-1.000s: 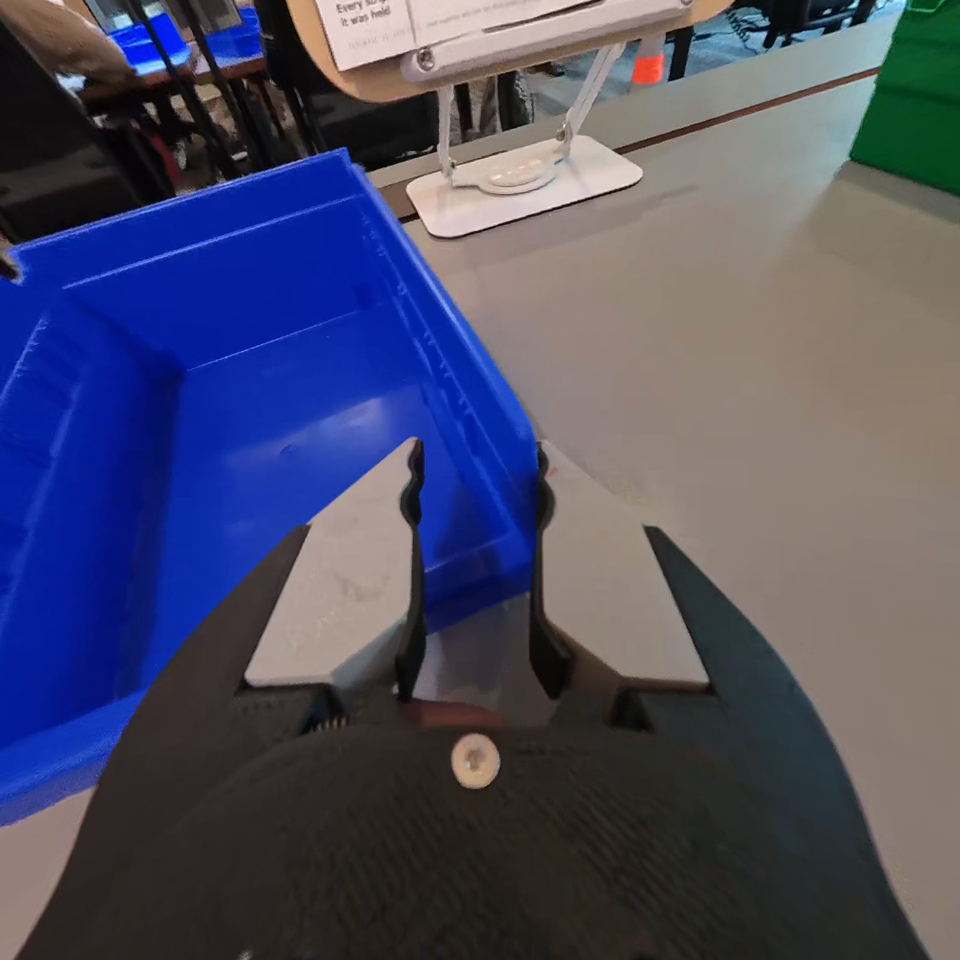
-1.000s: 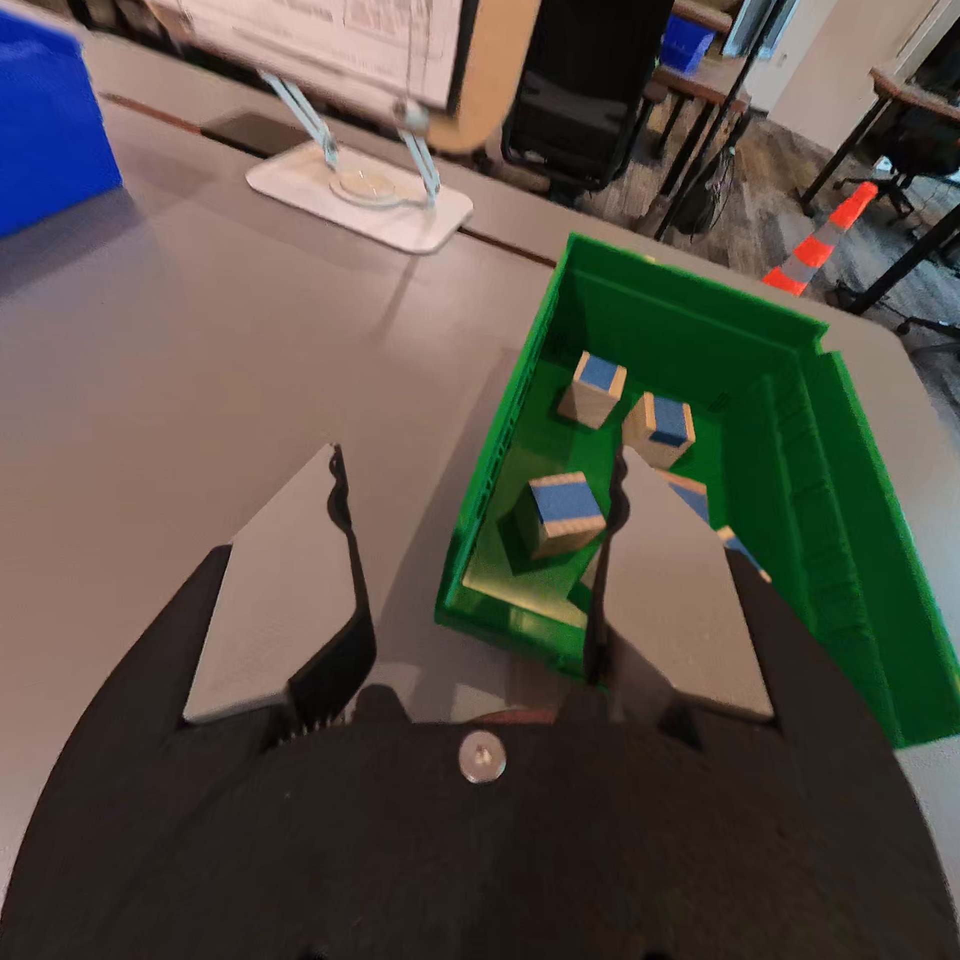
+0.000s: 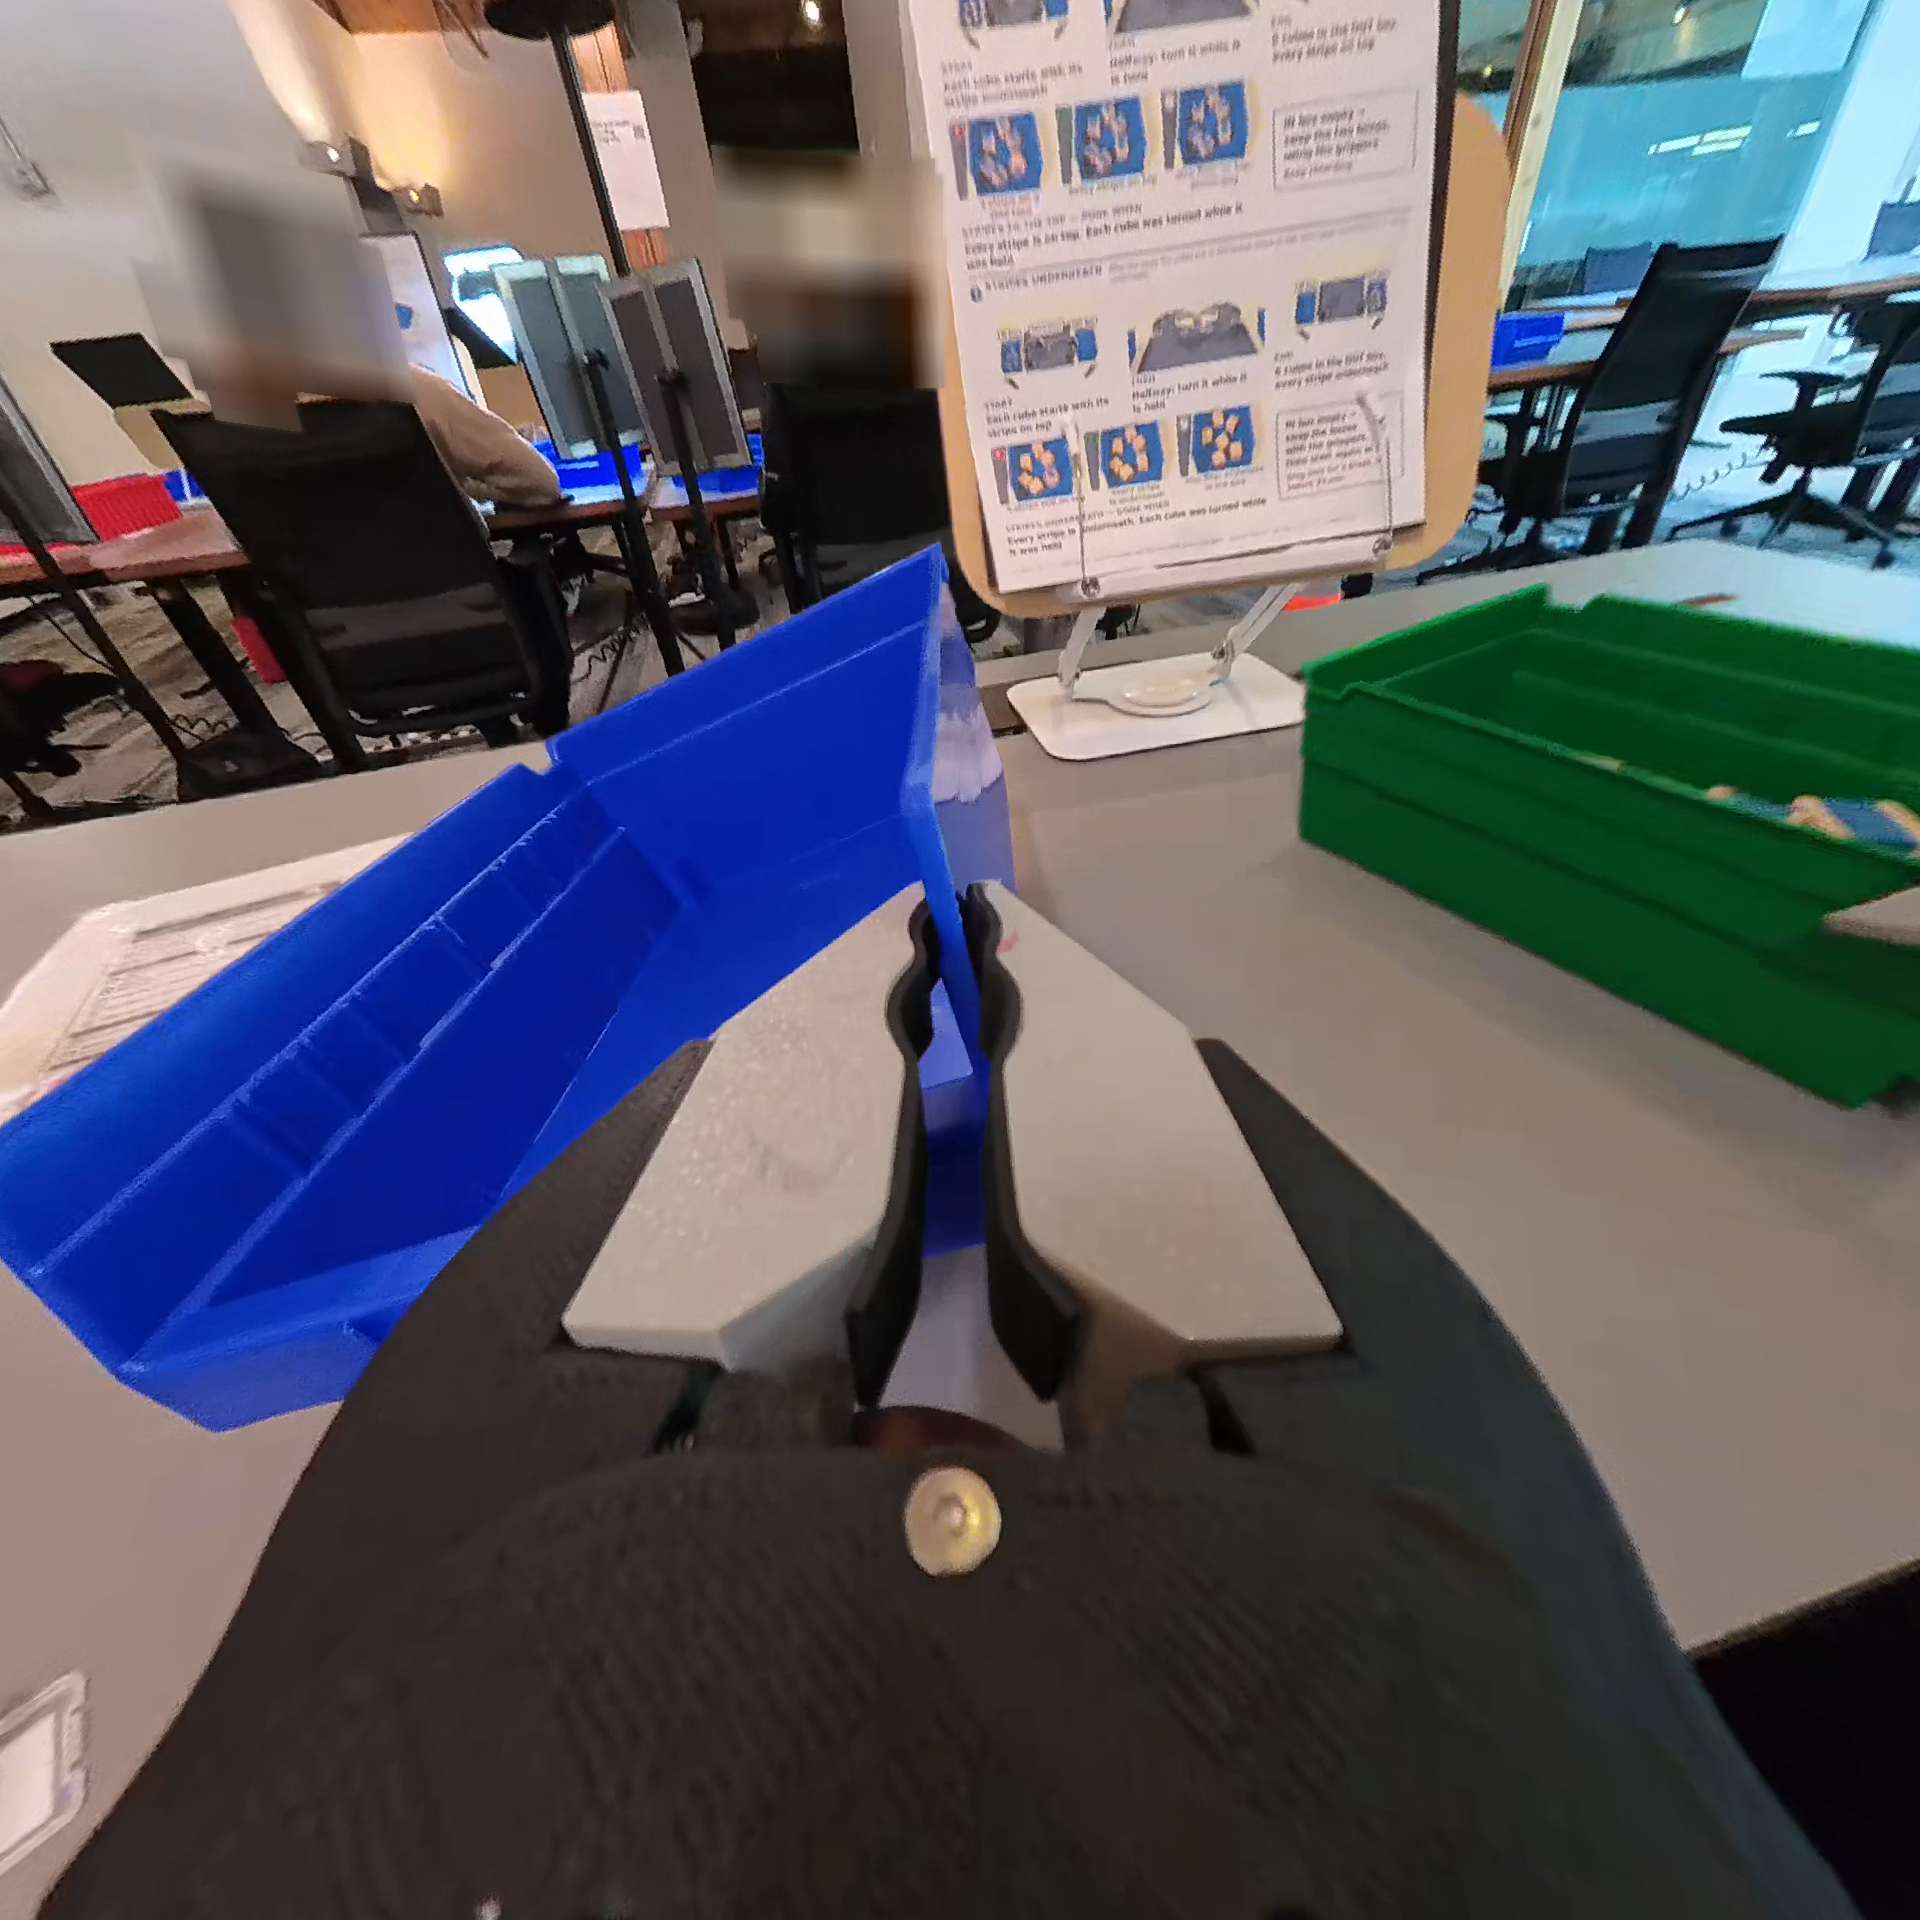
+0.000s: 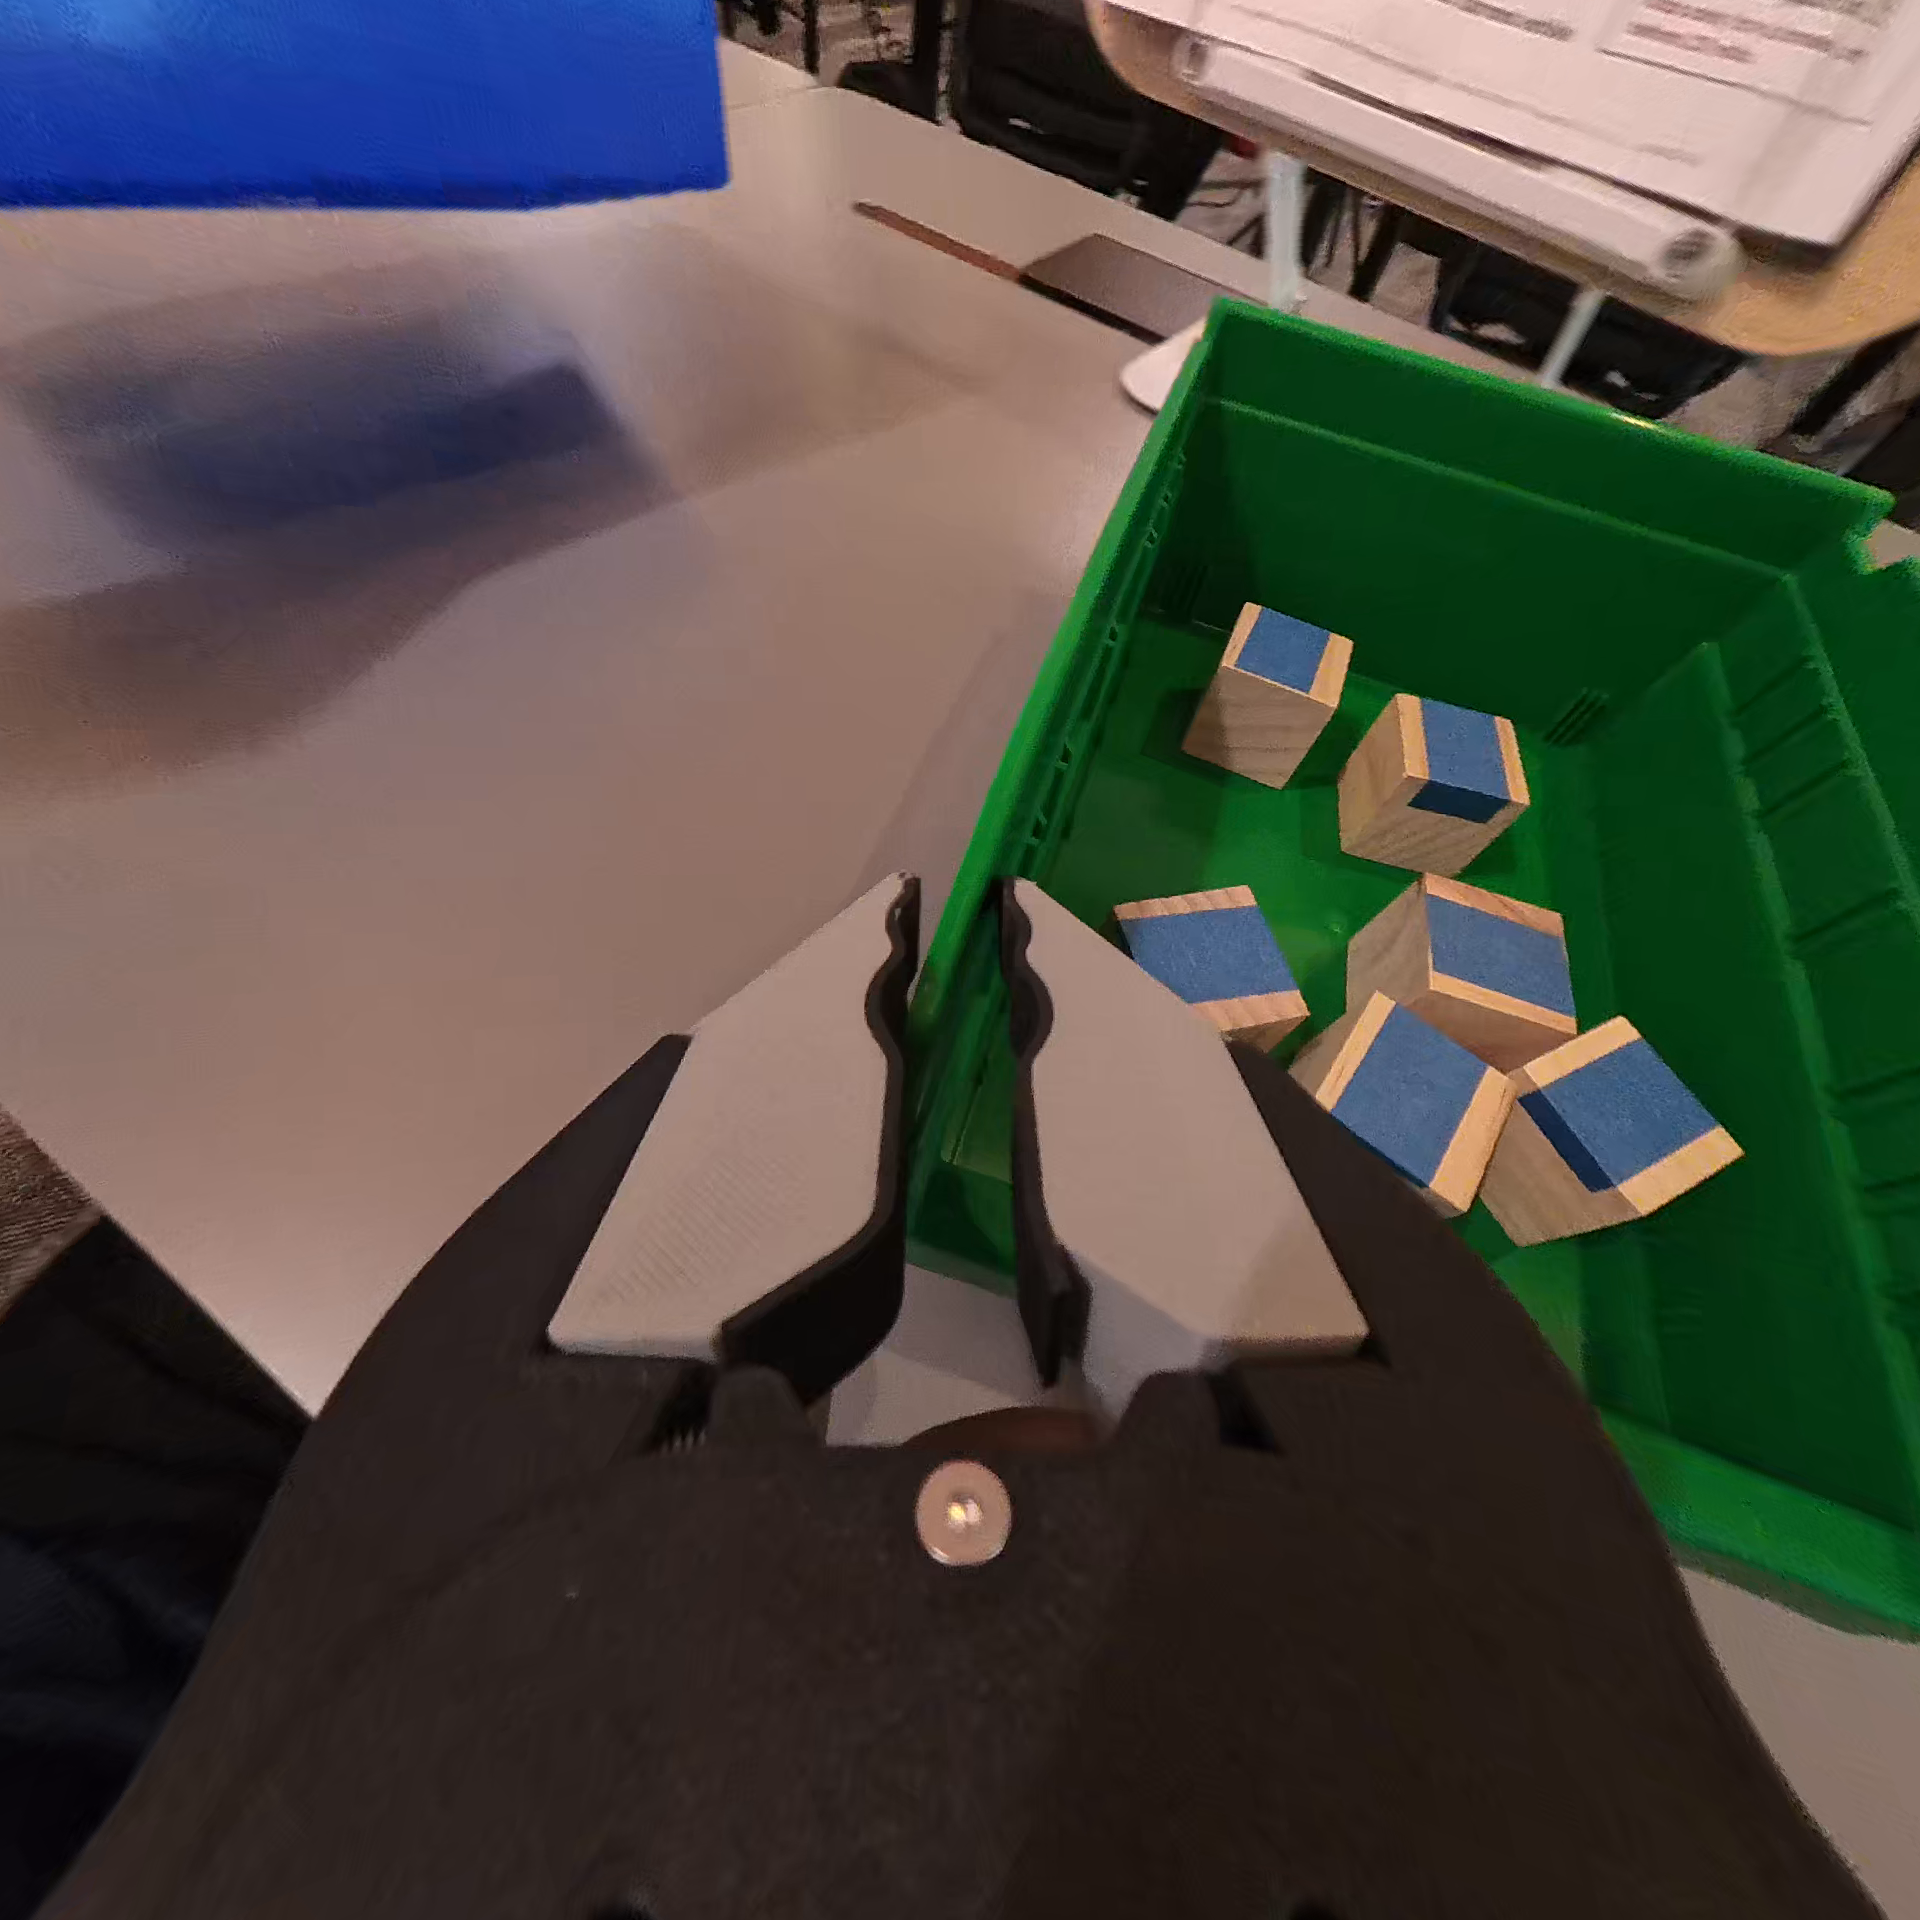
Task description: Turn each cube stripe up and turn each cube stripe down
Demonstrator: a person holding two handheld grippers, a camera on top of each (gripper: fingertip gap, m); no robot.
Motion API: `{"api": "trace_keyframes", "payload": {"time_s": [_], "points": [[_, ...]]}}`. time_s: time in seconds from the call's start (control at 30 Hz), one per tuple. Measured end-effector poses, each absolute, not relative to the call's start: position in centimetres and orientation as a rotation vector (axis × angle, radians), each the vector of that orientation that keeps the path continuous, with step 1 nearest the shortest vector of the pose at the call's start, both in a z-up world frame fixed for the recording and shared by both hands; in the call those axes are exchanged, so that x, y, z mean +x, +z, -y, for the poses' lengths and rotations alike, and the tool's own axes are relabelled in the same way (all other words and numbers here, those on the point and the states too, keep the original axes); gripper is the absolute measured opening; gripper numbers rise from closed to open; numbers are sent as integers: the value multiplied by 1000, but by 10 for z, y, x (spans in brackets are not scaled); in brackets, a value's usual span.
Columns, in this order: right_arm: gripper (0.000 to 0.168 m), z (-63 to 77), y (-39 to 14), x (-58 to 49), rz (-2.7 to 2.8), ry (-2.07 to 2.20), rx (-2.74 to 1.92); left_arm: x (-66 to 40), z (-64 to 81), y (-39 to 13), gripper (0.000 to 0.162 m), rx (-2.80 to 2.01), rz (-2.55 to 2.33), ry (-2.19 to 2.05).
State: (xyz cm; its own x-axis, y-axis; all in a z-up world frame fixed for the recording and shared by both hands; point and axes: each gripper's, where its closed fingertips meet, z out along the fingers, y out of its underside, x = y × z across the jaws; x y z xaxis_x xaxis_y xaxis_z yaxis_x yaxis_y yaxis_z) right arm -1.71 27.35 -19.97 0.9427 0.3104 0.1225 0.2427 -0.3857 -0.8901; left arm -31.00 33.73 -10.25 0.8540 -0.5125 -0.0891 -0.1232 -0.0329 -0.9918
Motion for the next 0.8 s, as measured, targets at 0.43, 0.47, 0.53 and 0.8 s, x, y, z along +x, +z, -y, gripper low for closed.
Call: {"api": "trace_keyframes", "payload": {"time_s": [0.43,0.47,0.53,0.8], "points": [[30,-319,-170,-224,617,330,-1898,-365,-305,-42,2,-1444,-430,-286],[30,-312,-153,-224,631,324,-1847,-370,-303,-41,2,-1440,-425,-284],[26,-295,-114,-200,619,327,-1736,-381,-299,-40,2,-1437,-424,-275],[0,-351,-148,-1,731,193,-1933,-410,-290,-39,1,-1434,-435,-216]]}}
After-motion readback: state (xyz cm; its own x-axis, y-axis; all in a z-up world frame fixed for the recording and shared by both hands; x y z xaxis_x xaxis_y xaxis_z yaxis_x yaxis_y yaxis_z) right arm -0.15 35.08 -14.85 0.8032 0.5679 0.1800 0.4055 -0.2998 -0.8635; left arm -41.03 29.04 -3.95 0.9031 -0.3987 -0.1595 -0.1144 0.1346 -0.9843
